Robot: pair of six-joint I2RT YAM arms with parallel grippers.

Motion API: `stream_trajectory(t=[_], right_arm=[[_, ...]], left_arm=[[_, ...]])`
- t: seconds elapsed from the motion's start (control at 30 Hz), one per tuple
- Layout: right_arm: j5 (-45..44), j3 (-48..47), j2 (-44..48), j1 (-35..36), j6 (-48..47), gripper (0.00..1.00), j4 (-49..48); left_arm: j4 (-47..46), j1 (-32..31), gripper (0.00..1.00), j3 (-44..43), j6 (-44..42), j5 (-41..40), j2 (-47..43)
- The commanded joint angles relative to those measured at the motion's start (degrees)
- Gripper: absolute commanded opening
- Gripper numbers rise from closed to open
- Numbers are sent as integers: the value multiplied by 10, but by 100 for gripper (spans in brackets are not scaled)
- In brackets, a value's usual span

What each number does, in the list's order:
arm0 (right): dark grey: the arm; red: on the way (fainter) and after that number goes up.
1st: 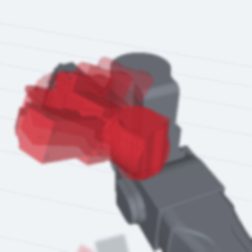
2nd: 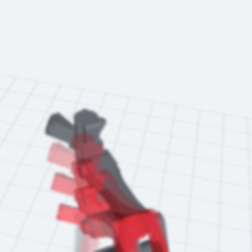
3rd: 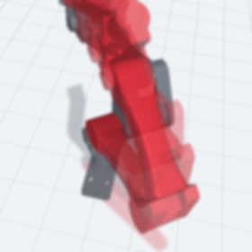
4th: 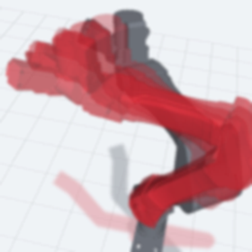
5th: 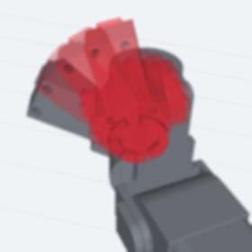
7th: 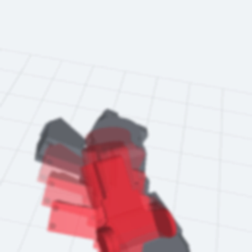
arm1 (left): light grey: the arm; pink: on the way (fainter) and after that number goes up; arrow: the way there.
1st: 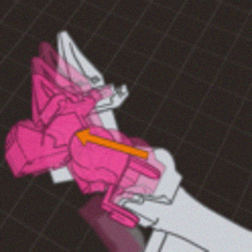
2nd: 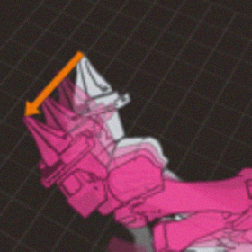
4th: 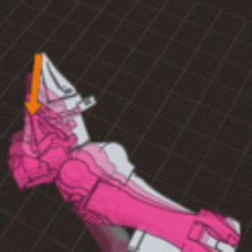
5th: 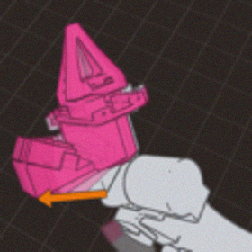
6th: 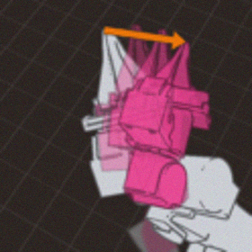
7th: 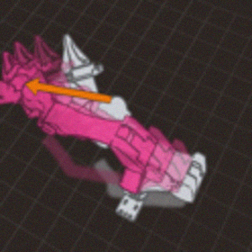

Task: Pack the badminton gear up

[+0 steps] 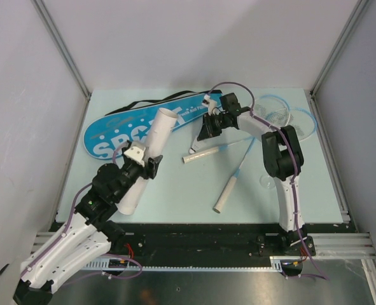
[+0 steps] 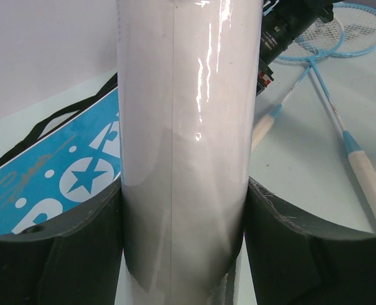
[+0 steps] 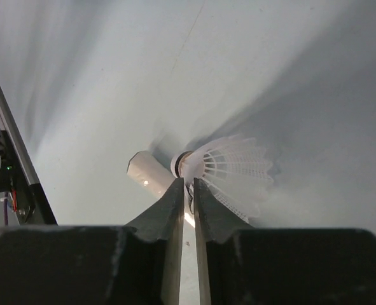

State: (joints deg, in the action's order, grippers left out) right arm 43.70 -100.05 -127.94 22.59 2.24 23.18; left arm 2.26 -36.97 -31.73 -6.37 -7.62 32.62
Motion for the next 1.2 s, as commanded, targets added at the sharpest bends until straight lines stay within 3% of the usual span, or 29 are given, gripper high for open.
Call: stream_trajectory(t=[0.0,0.03,0.17,0.33,0.53,0.63,0.83,0.97,1.17], right_arm=[[26,-1,1,-14,12,14,-24],[29,-2,-2,-13,13,0,-17],[-18,15,36,-17,51,0,-40],[-61,141,250,-47,151,0,-178],[-156,176,485,-12,70,0,-128],[-145,175,566,-6,54,0,-109],[-26,152,602,-5,87,0,-55],[-33,137,605,-4,78,0,10],[-30,140,595,16,55,0,88]], left_arm=[[-33,1,29,-26,-1,12,-1],[-33,1,29,-26,-1,13,0],[-33,1,29,-26,0,16,1],[-33,1,28,-25,1,27,5],[-27,1,28,-33,-10,128,48],[-27,1,27,-39,-14,181,67],[-27,1,27,-40,-15,274,79],[-27,1,27,-40,-10,334,78],[-27,-1,27,-39,-12,340,70]])
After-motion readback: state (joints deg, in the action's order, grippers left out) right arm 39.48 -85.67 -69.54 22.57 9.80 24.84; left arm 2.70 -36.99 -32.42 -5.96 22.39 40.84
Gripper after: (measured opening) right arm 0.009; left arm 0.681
